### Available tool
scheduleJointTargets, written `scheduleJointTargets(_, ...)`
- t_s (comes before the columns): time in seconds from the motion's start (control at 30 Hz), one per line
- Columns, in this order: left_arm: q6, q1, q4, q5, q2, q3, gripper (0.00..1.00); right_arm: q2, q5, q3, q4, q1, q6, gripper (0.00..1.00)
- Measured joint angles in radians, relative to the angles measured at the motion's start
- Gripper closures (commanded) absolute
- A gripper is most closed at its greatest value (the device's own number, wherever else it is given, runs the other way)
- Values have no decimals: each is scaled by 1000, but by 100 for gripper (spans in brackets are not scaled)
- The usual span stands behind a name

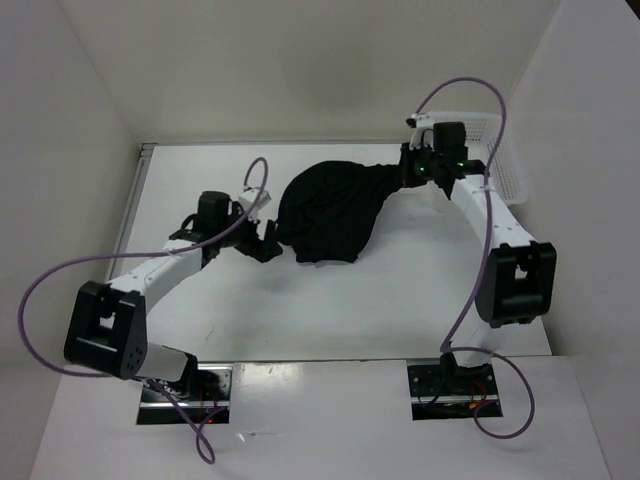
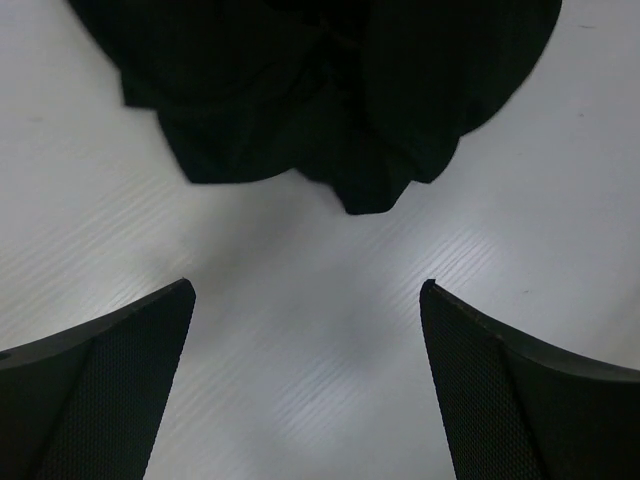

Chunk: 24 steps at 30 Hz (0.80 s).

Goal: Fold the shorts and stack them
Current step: Move the shorts to the center of the board, then flatten the shorts out

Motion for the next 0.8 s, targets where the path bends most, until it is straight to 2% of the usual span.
scheduleJointTargets(0.2,0,-209,73,-126,173,57,0,-158,-16,-9,-1,-72,-16,100)
scheduleJointTargets(0.43,-1,-314,103,-280,282,89,0,-170,-37,-86,-34,-73,-20,100)
scheduleJointTargets(0.67,0,-479,239,-390,348,118,0,-177,-55,-98,-40,-80,-23,100)
scheduleJointTargets(0.77,0,-501,252,-429,413,118,0,-182,-64,-98,-40,-94,-16,100)
scheduleJointTargets(0.8,1,-499,252,-447,434,119,6,-185,-69,-100,-39,-101,-14,100)
